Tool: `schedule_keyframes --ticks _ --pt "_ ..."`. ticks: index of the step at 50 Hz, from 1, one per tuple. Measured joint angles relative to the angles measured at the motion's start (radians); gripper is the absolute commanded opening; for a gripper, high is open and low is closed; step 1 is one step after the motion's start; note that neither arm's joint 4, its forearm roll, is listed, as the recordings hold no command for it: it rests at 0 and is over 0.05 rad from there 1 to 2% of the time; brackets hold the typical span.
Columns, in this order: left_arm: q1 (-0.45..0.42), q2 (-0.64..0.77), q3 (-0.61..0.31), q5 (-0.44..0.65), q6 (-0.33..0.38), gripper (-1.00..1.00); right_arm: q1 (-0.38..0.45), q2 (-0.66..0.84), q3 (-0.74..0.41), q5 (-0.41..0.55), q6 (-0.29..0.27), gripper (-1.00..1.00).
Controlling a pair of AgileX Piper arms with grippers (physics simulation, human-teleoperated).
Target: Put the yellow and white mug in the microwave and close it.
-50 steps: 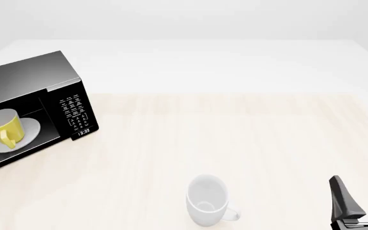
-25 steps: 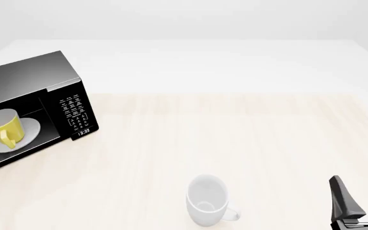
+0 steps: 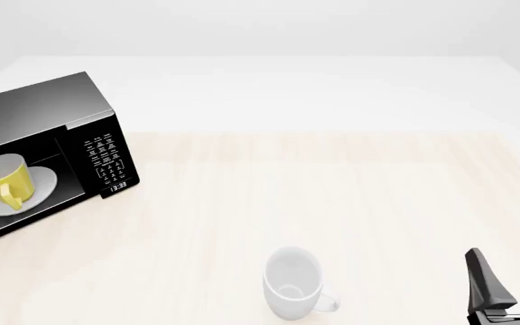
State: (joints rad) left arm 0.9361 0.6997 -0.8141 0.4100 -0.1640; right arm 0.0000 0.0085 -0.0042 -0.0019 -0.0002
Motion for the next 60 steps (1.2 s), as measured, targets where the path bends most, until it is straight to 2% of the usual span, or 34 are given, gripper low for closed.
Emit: schedule_keyframes --ticks 27,60 --pt "0.192 0.109 0.029 -0.062 0.013 1.00 0.000 0.000 0.000 0.000 0.000 1.00" --pt "0.350 0.262 0.068 -0.140 0.050 1.00 0.000 0.000 0.000 0.000 0.000 1.00"
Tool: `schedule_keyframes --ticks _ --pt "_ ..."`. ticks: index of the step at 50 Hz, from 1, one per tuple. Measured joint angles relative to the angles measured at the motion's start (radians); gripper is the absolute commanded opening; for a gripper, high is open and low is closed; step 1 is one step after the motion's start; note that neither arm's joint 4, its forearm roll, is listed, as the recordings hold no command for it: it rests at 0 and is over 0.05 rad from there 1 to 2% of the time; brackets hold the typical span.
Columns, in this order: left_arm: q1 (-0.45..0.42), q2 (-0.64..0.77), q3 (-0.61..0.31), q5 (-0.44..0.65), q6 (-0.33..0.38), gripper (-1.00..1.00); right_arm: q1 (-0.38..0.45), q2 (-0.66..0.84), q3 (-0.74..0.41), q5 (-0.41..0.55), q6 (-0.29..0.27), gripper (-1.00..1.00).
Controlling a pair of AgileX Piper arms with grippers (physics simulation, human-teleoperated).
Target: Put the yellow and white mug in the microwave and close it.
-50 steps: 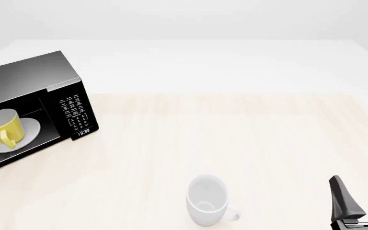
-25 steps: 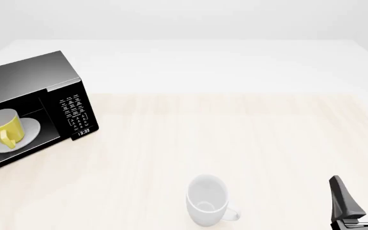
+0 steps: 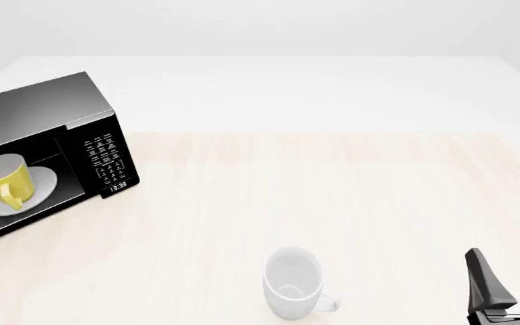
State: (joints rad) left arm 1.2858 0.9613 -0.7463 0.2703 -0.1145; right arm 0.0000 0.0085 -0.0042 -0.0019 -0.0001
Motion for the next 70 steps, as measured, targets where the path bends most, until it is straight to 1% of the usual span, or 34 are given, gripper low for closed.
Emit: schedule_keyframes --ticks 14,29,53,70 --pt "0.043 0.071 0.031 -0.039 0.033 1.00 0.000 0.000 0.000 0.000 0.000 1.00" --pt "0.053 0.122 0.085 -0.085 0.086 1.00 0.000 0.000 0.000 0.000 0.000 1.00" --pt "-0.023 0.162 0.157 -0.122 0.142 1.00 0.000 0.000 0.000 0.000 0.000 1.00" --pt "-0.097 0.203 0.205 -0.161 0.161 1.00 0.000 0.000 0.000 0.000 0.000 1.00"
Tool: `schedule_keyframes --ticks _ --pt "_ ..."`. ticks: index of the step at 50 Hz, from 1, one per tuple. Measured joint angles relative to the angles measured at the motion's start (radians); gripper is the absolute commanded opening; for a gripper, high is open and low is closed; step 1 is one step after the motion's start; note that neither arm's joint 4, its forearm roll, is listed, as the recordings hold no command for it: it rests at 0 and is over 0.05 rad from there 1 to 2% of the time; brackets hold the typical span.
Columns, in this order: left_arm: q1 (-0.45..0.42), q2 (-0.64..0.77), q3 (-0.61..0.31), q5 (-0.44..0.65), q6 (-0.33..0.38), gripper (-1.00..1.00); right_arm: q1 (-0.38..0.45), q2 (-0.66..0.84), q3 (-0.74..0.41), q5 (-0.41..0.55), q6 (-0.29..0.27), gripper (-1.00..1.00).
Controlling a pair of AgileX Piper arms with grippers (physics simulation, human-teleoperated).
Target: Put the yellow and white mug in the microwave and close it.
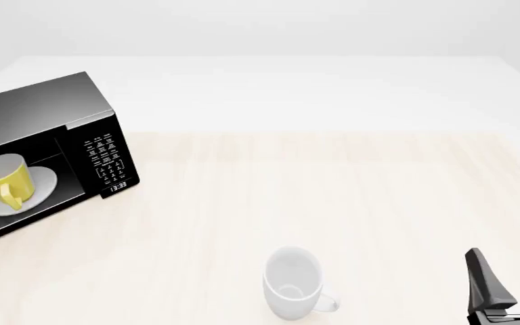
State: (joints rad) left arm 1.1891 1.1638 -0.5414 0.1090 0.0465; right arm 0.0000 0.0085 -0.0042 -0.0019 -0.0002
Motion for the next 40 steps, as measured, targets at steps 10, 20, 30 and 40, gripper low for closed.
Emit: schedule_keyframes --ticks 10,20,30,40 --pt "-0.056 0.016 0.020 -0.016 0.003 1.00 0.000 0.000 0.000 0.000 0.000 1.00" --pt "-0.100 0.028 0.031 -0.029 0.003 1.00 0.000 0.000 0.000 0.000 0.000 1.00" --pt "-0.137 0.042 0.038 -0.041 0.000 1.00 0.000 0.000 0.000 0.000 0.000 1.00" --pt "-0.180 0.055 0.044 -0.048 -0.011 1.00 0.000 0.000 0.000 0.000 0.000 1.00"
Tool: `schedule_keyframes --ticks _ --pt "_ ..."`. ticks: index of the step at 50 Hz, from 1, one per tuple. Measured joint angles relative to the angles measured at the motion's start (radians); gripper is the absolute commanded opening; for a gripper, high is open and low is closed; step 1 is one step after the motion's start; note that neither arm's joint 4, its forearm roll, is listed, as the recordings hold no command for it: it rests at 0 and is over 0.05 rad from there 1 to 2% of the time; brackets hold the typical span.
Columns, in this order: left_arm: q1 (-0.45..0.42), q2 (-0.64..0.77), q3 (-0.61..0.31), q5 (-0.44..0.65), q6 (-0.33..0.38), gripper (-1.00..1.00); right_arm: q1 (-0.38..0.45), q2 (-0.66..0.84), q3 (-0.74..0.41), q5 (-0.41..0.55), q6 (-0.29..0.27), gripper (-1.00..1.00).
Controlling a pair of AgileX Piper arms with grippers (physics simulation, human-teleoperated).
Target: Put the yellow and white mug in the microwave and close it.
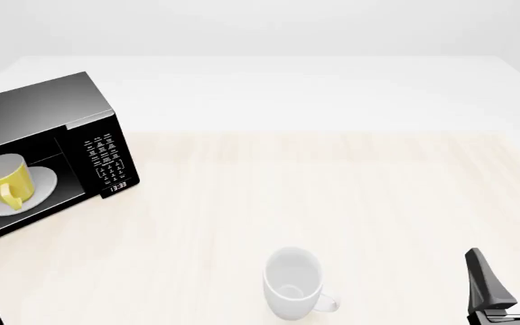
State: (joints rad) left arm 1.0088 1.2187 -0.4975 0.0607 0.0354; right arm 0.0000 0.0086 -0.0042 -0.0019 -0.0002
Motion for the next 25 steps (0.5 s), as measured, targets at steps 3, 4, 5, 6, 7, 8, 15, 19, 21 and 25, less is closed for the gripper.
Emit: schedule_keyframes --ticks 3,4,5,6,7,8,15,19,21,25 --pt "-0.014 0.003 0.003 -0.004 -0.002 1.00 0.000 0.000 0.000 0.000 0.000 1.00" --pt "-0.018 0.004 0.003 -0.005 -0.003 1.00 0.000 0.000 0.000 0.000 0.000 1.00" --pt "-0.022 0.005 0.004 -0.007 -0.003 1.00 0.000 0.000 0.000 0.000 0.000 1.00" --pt "-0.026 0.006 0.005 -0.008 -0.004 1.00 0.000 0.000 0.000 0.000 0.000 1.00" --pt "-0.030 0.007 0.005 -0.010 -0.004 1.00 0.000 0.000 0.000 0.000 0.000 1.00" --pt "-0.034 0.008 0.006 -0.011 -0.005 1.00 0.000 0.000 0.000 0.000 0.000 1.00" --pt "-0.056 0.017 0.009 -0.021 -0.007 1.00 0.000 0.000 0.000 0.000 0.000 1.00" --pt "-0.064 0.023 0.010 -0.028 -0.007 1.00 0.000 0.000 0.000 0.000 0.000 1.00" --pt "-0.068 0.026 0.010 -0.031 -0.008 1.00 0.000 0.000 0.000 0.000 0.000 1.00" --pt "-0.087 0.033 0.010 -0.035 -0.015 1.00 0.000 0.000 0.000 0.000 0.000 1.00"
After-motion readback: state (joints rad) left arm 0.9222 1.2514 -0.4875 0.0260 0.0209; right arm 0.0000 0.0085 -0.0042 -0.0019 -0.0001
